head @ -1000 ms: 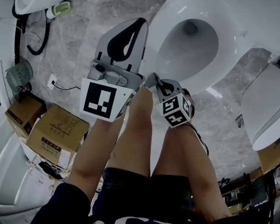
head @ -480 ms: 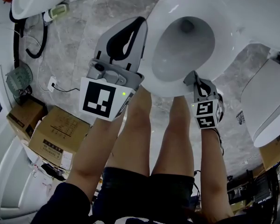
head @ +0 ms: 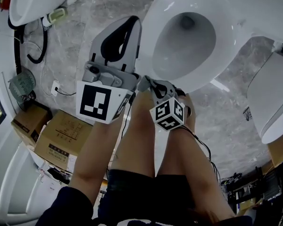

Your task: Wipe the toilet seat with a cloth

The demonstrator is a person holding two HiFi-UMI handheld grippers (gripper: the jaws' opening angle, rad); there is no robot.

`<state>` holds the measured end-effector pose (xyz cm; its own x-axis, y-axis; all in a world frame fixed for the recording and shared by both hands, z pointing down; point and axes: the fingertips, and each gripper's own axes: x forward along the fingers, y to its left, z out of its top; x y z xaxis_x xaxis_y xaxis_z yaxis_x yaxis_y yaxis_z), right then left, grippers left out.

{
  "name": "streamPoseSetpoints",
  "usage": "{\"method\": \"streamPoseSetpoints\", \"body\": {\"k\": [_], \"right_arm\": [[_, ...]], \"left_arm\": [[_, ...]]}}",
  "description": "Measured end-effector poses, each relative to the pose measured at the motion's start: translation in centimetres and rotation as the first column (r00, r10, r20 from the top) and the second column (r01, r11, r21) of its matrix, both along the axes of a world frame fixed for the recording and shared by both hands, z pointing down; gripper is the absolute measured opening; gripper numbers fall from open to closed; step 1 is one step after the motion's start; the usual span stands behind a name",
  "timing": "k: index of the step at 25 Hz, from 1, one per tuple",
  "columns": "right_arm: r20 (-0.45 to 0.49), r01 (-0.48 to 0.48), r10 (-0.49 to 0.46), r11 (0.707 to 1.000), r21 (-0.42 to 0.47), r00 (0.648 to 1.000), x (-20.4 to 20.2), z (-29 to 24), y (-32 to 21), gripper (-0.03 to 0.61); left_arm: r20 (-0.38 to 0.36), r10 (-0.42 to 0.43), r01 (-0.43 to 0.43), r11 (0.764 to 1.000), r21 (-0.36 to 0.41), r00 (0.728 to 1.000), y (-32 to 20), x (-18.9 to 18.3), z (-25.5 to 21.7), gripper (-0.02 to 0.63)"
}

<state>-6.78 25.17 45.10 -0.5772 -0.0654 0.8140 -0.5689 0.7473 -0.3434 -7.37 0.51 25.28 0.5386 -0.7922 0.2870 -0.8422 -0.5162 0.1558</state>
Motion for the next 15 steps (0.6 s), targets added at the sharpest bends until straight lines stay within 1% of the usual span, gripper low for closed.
{"method": "streamPoseSetpoints", "body": {"k": [2,3,4,7,9,10,12,13,15], "right_arm": [[-0.03,0.062,-0.062,0.998,0.001,0.998,2.6,0.0,1.7,0.035],[-0.062,0.074,-0.074,0.997,0.009,0.995,4.7,0.1,2.2,0.035],[-0.099,0.068,-0.066,0.997,0.019,0.993,7.1,0.2,2.4,0.035],[-0.205,-0.021,0.035,0.998,0.066,0.978,14.1,0.4,1.1,0.035],[-0.244,-0.08,0.104,0.991,0.103,0.964,16.8,0.4,-0.5,0.035],[-0.253,-0.1,0.125,0.989,0.11,0.959,17.3,0.5,-1.1,0.035],[-0.249,-0.116,0.138,0.988,0.102,0.958,16.6,0.5,-1.0,0.035],[-0.232,-0.109,0.127,0.99,0.088,0.964,15.4,0.5,-0.3,0.035],[-0.179,-0.06,0.069,0.997,0.058,0.981,11.7,0.5,1.4,0.035]], "left_arm": [[-0.003,0.003,-0.003,1.0,-0.002,1.0,0.1,0.4,-0.1,0.02],[-0.005,0.007,-0.007,1.0,-0.002,1.0,0.1,0.6,-0.1,0.02],[-0.007,0.01,-0.01,1.0,-0.001,1.0,0.1,0.8,-0.1,0.02],[-0.009,0.013,-0.013,1.0,0.002,1.0,0.2,0.9,-0.2,0.02],[-0.011,0.011,-0.011,1.0,0.005,1.0,0.2,0.8,-0.2,0.02],[-0.013,0.009,-0.009,1.0,0.008,1.0,0.2,0.8,-0.3,0.02],[-0.012,0.008,-0.007,1.0,0.012,1.0,0.2,0.7,-0.5,0.02],[-0.011,0.007,-0.007,1.0,0.013,1.0,0.2,0.7,-0.6,0.02],[-0.009,0.007,-0.007,1.0,0.013,1.0,0.3,0.7,-0.7,0.02]]}}
